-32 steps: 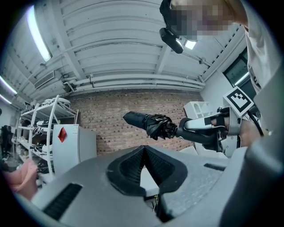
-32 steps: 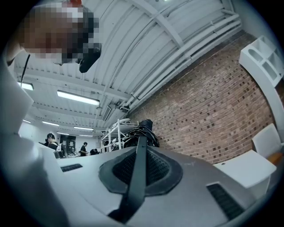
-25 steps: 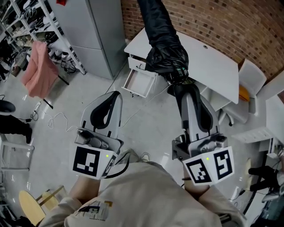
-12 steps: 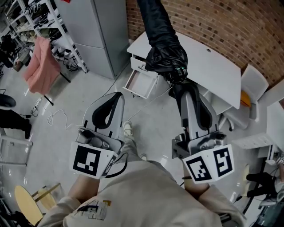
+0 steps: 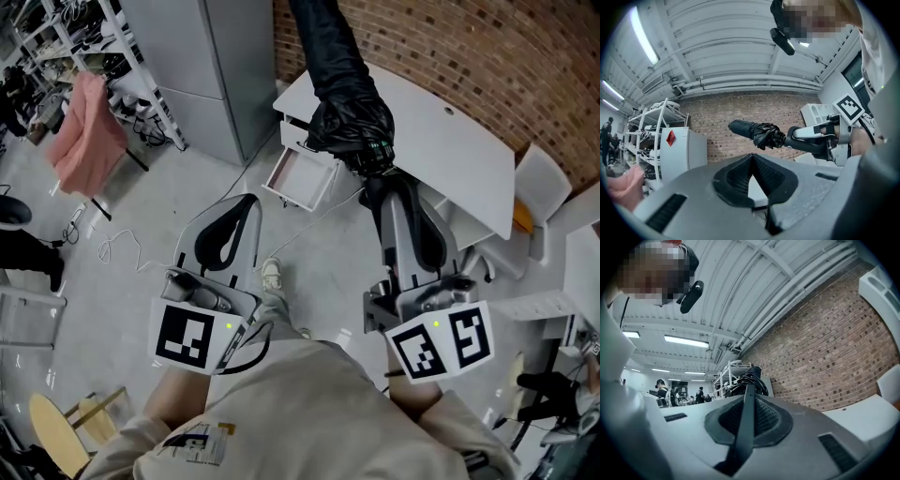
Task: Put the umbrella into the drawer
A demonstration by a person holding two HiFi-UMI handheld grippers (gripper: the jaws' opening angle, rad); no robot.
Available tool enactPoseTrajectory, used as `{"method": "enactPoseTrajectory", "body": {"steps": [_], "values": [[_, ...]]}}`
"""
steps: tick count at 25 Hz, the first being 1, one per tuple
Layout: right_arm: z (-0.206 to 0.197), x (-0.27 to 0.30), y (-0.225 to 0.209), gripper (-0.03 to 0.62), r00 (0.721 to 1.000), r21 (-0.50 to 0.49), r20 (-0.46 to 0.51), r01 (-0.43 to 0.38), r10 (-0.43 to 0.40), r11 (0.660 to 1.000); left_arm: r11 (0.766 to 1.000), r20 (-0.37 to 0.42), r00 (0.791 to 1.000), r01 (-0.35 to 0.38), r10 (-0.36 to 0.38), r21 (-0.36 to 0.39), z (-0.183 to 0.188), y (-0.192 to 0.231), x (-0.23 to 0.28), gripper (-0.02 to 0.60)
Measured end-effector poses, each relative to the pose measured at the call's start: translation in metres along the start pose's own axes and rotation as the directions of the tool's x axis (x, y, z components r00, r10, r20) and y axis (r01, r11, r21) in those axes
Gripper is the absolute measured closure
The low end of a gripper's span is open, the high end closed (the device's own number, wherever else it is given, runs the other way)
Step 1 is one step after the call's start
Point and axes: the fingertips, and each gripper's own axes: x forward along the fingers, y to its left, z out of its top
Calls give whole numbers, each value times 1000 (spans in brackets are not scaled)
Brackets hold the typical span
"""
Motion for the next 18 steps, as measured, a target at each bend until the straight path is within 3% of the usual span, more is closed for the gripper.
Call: {"method": "enactPoseTrajectory", "body": {"steps": [18], "values": [[-73, 138, -38, 572, 986, 7, -164, 27, -26, 1000, 997, -88, 995, 47, -52, -59, -69, 98, 109, 574]]}}
